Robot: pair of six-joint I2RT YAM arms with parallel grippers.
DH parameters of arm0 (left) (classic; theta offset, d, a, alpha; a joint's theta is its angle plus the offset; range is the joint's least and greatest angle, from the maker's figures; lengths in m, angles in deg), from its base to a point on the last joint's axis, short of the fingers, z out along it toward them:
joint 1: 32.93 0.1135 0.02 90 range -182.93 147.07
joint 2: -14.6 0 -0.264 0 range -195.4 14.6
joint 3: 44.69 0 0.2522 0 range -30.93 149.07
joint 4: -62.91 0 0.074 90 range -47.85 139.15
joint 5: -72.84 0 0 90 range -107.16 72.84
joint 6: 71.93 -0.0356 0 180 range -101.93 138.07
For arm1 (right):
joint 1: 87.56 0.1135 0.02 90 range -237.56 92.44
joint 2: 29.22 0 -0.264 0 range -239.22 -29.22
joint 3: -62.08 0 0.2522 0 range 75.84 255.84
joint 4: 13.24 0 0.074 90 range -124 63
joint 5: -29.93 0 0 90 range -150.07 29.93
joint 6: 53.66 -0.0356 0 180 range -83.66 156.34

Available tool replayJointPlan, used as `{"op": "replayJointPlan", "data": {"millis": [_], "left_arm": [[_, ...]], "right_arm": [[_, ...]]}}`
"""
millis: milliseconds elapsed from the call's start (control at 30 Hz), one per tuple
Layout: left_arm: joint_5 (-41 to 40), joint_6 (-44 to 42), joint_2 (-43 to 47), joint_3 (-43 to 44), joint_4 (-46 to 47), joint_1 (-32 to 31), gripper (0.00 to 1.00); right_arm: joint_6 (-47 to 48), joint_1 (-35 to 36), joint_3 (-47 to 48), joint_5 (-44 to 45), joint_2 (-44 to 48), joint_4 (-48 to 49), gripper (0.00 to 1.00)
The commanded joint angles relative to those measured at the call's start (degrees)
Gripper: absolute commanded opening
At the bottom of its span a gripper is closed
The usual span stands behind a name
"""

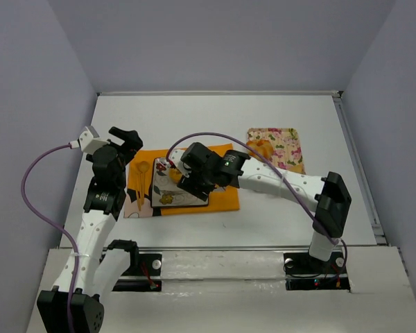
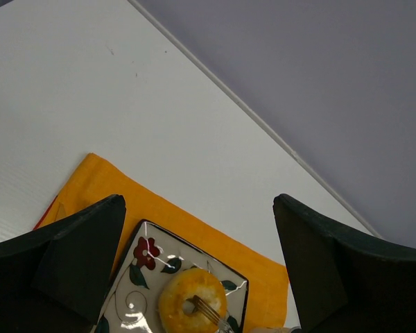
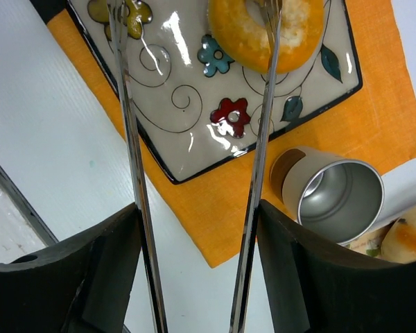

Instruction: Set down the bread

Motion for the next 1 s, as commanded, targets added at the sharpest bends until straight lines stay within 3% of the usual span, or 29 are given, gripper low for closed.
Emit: {"op": "replayJointPlan", "data": {"millis": [0,167,367,467,700,967], "left_arm": [[-0.49,0.0,1.53,-1.02,2.48,0.46,0.99],[-0.4,0.0,1.62,-1.11,2.48,0.46,0.99],[-0.4,0.0,2.06,-1.19,2.48,0.46,0.99],[0.04,-0.18,2.23,-1.11,2.39,0.46,0.99],[-0.75,-0.09,2.23,-1.11,2.3,0.46,0.99],[-1.1,-0.35,1.97,-0.93,2.39,0.55,0.99]], "right_arm": [[0.46,0.58,2.41,-2.08,4.47,1.82,0.7],[0.02,0.58,2.5,-1.47,7.11,3.22,0.71],[-6.83,-3.18,1.8,7.41,11.85,7.44,0.68],[-12.18,-12.92,-0.83,8.82,15.1,9.81,0.65],[-19.31,-44.89,-14.1,6.28,22.14,19.21,0.65],[-17.92,-66.54,-23.78,1.62,16.28,28.88,0.63]]}}
